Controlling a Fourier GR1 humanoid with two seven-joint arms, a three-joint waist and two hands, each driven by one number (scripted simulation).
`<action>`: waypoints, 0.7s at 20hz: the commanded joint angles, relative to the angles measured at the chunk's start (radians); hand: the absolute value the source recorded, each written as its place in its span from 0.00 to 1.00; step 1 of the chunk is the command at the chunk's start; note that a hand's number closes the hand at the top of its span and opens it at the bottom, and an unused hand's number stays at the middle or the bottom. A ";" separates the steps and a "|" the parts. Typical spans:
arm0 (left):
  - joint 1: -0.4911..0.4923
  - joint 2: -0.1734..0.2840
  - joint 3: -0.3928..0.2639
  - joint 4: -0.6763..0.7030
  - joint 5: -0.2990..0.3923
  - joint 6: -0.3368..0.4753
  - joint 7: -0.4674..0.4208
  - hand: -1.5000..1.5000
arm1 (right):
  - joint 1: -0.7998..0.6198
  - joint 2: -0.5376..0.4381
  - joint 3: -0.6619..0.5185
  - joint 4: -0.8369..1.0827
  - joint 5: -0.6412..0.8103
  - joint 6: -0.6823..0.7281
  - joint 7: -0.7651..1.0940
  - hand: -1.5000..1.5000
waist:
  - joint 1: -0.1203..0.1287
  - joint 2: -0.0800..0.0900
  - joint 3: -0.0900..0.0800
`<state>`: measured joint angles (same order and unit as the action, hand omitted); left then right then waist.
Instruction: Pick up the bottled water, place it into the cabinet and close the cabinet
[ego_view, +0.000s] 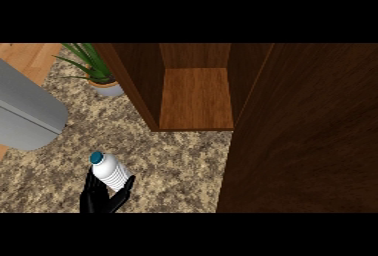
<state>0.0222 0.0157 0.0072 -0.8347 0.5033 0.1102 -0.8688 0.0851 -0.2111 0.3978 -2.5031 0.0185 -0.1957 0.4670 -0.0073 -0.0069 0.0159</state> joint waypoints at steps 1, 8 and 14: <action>-0.090 -0.015 -0.008 0.030 0.037 -0.057 0.072 1.00 | 0.074 -0.030 -0.023 -0.154 -0.042 0.025 0.017 0.00 | -0.013 0.005 -0.016; -0.147 -0.015 -0.059 0.123 -0.072 0.079 -0.119 1.00 | 0.091 -0.034 -0.080 -0.176 -0.056 0.032 0.038 0.00 | -0.012 0.005 -0.016; -0.281 0.061 -0.082 0.165 -0.106 -0.047 -0.016 1.00 | 0.122 -0.029 -0.135 -0.100 -0.102 0.084 -0.078 0.00 | -0.020 0.008 -0.016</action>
<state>-0.1813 0.0257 -0.0520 -0.7257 0.4258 0.1545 -0.9074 0.1527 -0.2304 0.2945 -2.4975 -0.0055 -0.1351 0.3898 -0.0164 -0.0013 0.0013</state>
